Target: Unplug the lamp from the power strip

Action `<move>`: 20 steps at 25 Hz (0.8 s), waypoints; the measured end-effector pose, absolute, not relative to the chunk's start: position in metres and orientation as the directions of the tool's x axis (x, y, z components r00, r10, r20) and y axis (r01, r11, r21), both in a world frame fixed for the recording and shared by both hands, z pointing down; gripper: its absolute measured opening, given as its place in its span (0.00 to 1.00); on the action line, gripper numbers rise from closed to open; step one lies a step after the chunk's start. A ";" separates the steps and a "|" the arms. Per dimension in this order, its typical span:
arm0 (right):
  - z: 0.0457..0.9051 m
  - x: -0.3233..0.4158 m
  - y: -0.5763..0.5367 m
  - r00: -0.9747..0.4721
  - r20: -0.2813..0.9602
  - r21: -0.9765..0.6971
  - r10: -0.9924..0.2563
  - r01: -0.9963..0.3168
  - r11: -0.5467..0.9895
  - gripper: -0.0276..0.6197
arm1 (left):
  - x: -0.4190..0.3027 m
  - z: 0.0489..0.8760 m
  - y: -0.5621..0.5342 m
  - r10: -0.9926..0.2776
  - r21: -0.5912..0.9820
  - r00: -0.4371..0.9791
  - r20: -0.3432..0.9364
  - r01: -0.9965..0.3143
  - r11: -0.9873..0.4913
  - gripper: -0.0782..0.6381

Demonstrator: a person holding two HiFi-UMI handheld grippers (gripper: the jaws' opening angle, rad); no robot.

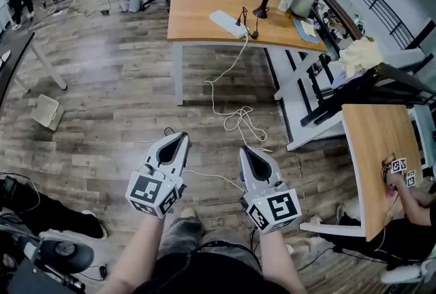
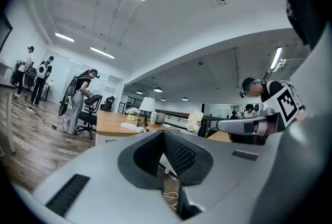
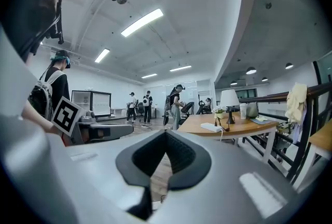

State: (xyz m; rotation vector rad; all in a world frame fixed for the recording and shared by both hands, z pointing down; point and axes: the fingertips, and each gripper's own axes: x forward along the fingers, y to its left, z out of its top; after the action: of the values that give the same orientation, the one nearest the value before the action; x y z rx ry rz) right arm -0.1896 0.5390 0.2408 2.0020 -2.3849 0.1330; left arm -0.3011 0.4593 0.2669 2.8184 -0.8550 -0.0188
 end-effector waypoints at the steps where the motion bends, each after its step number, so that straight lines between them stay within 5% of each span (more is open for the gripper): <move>1: 0.241 -0.188 0.538 -0.172 0.076 -0.050 -0.982 -0.984 0.168 0.05 | -0.301 0.267 0.457 -0.550 0.195 0.834 0.042 -0.547 -0.814 0.10; 20: 0.272 -0.138 0.462 -0.178 0.094 -0.111 -0.980 -0.980 0.168 0.05 | -0.252 0.277 0.385 -0.525 0.241 0.850 0.041 -0.519 -0.820 0.10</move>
State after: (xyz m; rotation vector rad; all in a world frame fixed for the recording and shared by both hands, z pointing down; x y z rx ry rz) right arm -0.1380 0.4619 0.2724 2.0134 -2.3998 0.2282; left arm -0.2516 0.3849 0.2775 2.7839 -0.7989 -0.0389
